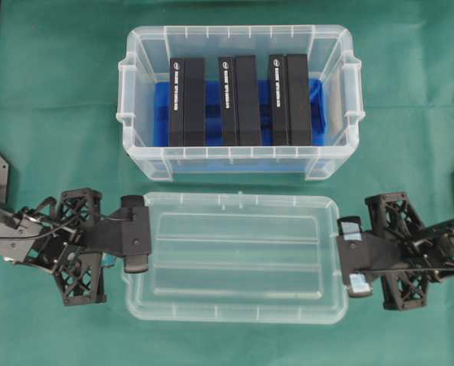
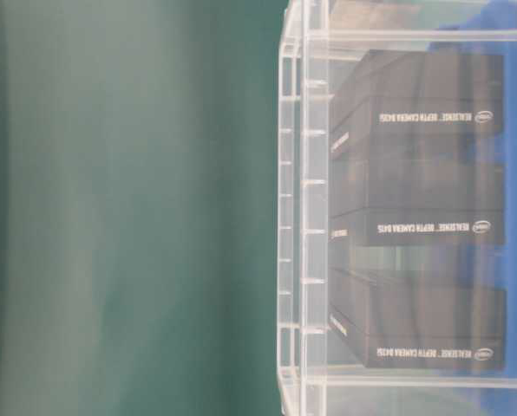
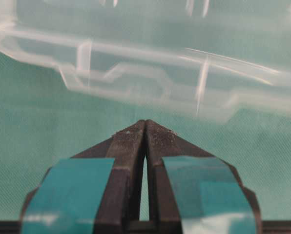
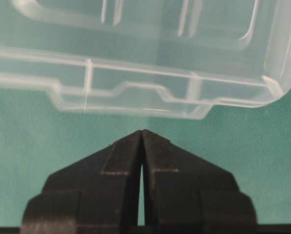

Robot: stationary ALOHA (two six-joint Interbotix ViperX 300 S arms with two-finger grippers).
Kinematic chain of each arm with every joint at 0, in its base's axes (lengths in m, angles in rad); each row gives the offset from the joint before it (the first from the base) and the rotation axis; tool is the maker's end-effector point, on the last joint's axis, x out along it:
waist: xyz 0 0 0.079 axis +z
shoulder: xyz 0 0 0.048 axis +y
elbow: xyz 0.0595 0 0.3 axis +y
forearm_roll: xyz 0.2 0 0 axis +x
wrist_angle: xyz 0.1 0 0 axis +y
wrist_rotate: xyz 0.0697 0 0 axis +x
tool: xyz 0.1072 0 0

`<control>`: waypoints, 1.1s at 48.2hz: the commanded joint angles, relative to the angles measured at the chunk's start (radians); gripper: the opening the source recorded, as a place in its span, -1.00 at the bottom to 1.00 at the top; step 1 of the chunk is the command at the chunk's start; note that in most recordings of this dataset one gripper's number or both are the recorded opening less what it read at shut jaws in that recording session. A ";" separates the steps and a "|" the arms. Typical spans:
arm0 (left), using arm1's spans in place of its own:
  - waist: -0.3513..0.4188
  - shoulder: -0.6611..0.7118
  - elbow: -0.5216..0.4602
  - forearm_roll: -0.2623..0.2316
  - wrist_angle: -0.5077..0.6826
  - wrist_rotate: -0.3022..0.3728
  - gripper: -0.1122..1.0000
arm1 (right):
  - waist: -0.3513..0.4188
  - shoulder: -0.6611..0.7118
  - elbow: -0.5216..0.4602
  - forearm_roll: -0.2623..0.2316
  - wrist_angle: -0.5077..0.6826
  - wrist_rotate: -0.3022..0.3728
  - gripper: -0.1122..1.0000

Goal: Clamp the lid of the box with both arms, then lift and open it.
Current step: 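Open both grippers and release the lid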

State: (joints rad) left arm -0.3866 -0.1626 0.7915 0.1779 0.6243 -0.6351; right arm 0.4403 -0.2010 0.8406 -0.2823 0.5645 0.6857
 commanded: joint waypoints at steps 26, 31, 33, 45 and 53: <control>-0.020 -0.051 0.015 0.005 0.014 -0.069 -0.77 | 0.015 -0.043 0.005 0.003 0.003 0.002 -0.79; -0.020 -0.049 0.012 0.005 0.012 -0.069 -0.77 | 0.017 -0.043 0.003 0.002 0.003 0.002 -0.79; -0.020 -0.049 0.009 0.005 0.014 -0.069 -0.77 | 0.017 -0.041 0.003 0.003 0.003 0.002 -0.80; -0.021 -0.052 -0.023 0.006 0.012 -0.057 -0.77 | 0.017 -0.057 -0.023 0.002 0.040 0.002 -0.79; -0.023 -0.069 -0.048 0.006 0.029 -0.057 -0.77 | 0.017 -0.084 -0.054 0.002 0.098 0.002 -0.80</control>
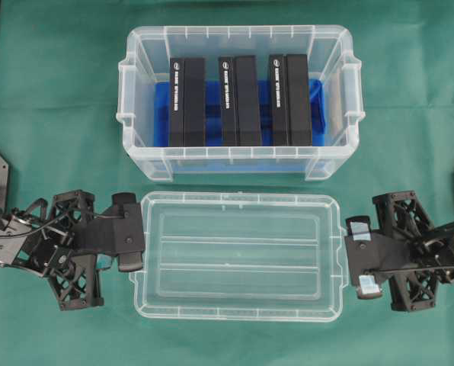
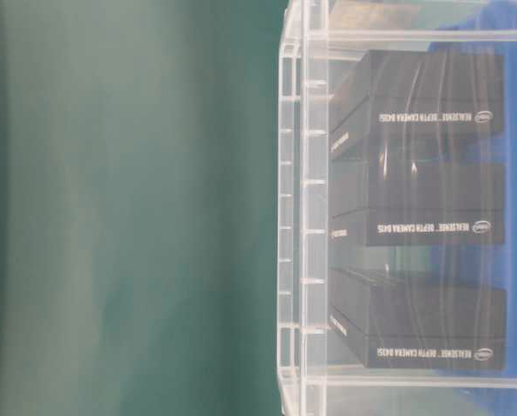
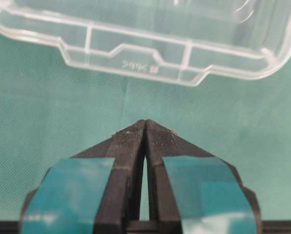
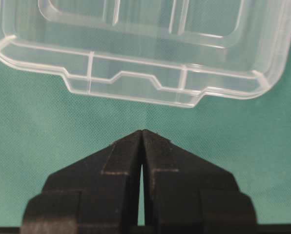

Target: Clamp the lid of the box with both arms, then lift and open it.

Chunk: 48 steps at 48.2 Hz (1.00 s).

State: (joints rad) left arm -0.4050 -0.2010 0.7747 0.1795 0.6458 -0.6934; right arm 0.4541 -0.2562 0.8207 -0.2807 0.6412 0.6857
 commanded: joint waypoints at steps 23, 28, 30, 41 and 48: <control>-0.025 -0.137 -0.169 0.018 0.190 0.002 -0.77 | 0.003 -0.103 -0.189 0.000 0.295 0.002 -0.79; -0.025 -0.135 -0.175 0.020 0.202 0.002 -0.77 | 0.005 -0.103 -0.198 -0.002 0.311 0.000 -0.79; -0.025 -0.137 -0.173 0.021 0.202 0.002 -0.77 | 0.003 -0.103 -0.196 -0.002 0.311 0.000 -0.79; -0.021 -0.143 -0.179 0.025 0.204 0.002 -0.77 | 0.003 -0.104 -0.204 -0.015 0.314 0.000 -0.79; -0.017 -0.172 -0.192 0.067 0.206 0.002 -0.77 | 0.000 -0.118 -0.219 -0.034 0.321 -0.005 -0.79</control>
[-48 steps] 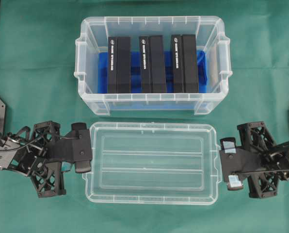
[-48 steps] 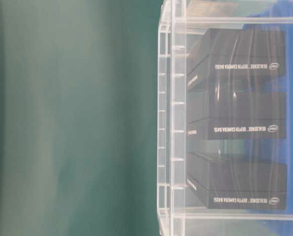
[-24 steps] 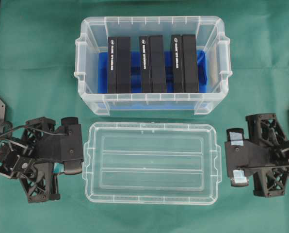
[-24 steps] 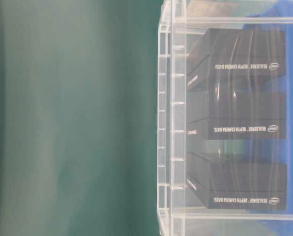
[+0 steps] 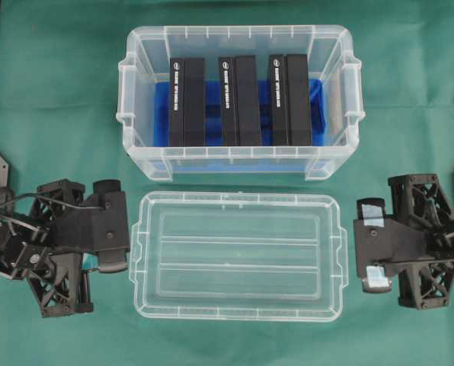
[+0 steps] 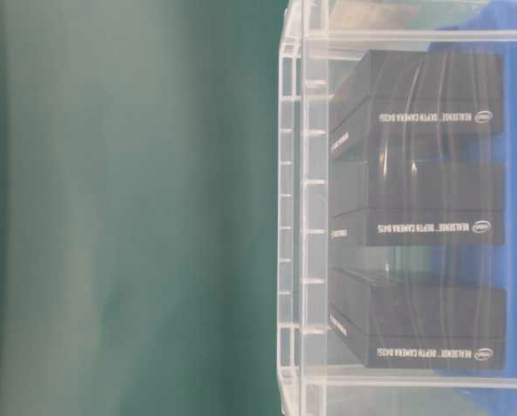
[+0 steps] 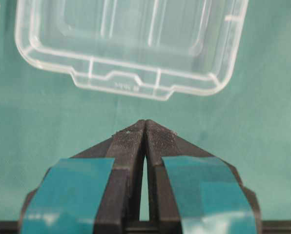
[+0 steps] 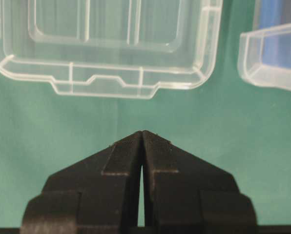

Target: Clamp the lid of the box with both arms, then lift and open it.

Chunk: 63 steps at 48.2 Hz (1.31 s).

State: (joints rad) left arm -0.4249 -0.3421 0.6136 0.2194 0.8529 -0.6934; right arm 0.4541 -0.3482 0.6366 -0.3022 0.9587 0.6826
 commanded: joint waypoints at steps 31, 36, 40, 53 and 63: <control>0.060 -0.135 -0.048 0.101 -0.040 0.031 -0.77 | -0.020 -0.164 -0.061 -0.179 -0.028 -0.002 -0.79; 0.060 -0.143 -0.048 0.101 -0.060 0.051 -0.77 | -0.020 -0.170 -0.060 -0.186 -0.037 -0.002 -0.79; 0.060 -0.147 -0.048 0.101 -0.074 0.063 -0.77 | -0.020 -0.170 -0.060 -0.186 -0.040 -0.002 -0.80; 0.074 -0.149 -0.046 0.101 -0.080 0.074 -0.77 | -0.021 -0.170 -0.058 -0.207 -0.046 0.000 -0.79; 0.133 -0.161 -0.041 0.101 -0.097 0.117 -0.77 | -0.055 -0.170 -0.057 -0.288 -0.067 -0.002 -0.79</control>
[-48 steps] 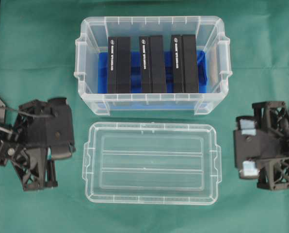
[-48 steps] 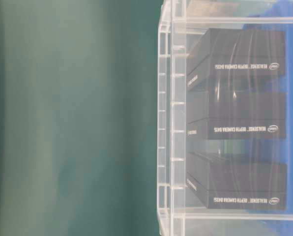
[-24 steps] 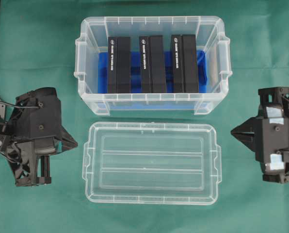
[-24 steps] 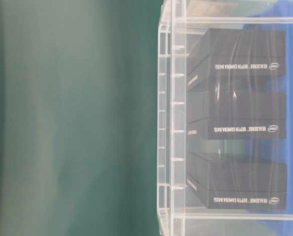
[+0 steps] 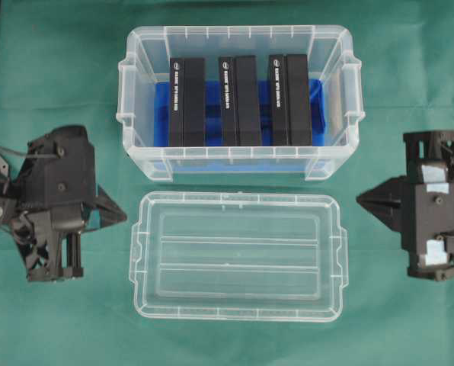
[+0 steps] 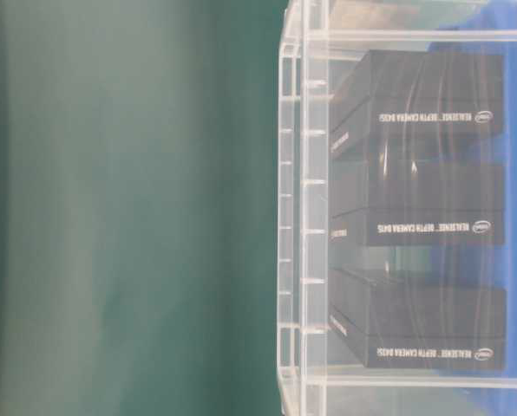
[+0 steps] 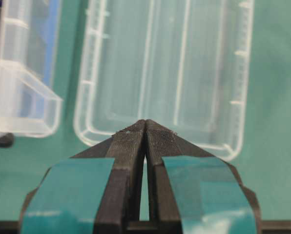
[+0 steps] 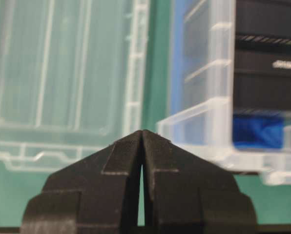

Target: Clamp the lid of the box with both arms, then lift and open it.

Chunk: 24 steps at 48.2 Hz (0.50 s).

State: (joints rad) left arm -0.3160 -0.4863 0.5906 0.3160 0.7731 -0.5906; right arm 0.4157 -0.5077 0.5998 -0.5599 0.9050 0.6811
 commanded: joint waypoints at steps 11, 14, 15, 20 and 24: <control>0.127 -0.046 -0.003 0.005 -0.089 0.101 -0.77 | -0.120 -0.034 -0.008 -0.087 -0.061 -0.006 -0.79; 0.158 -0.057 0.002 0.005 -0.110 0.126 -0.77 | -0.150 -0.046 -0.002 -0.089 -0.086 -0.008 -0.79; 0.167 -0.060 0.005 0.005 -0.115 0.133 -0.77 | -0.160 -0.049 0.000 -0.091 -0.092 -0.009 -0.80; 0.213 -0.075 0.014 0.006 -0.147 0.161 -0.77 | -0.213 -0.075 0.018 -0.097 -0.132 -0.012 -0.79; 0.249 -0.091 0.021 0.006 -0.175 0.189 -0.77 | -0.253 -0.094 0.034 -0.107 -0.161 -0.012 -0.80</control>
State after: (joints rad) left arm -0.0982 -0.5538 0.6182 0.3175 0.6289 -0.4188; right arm 0.1933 -0.5768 0.6335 -0.6535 0.7716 0.6703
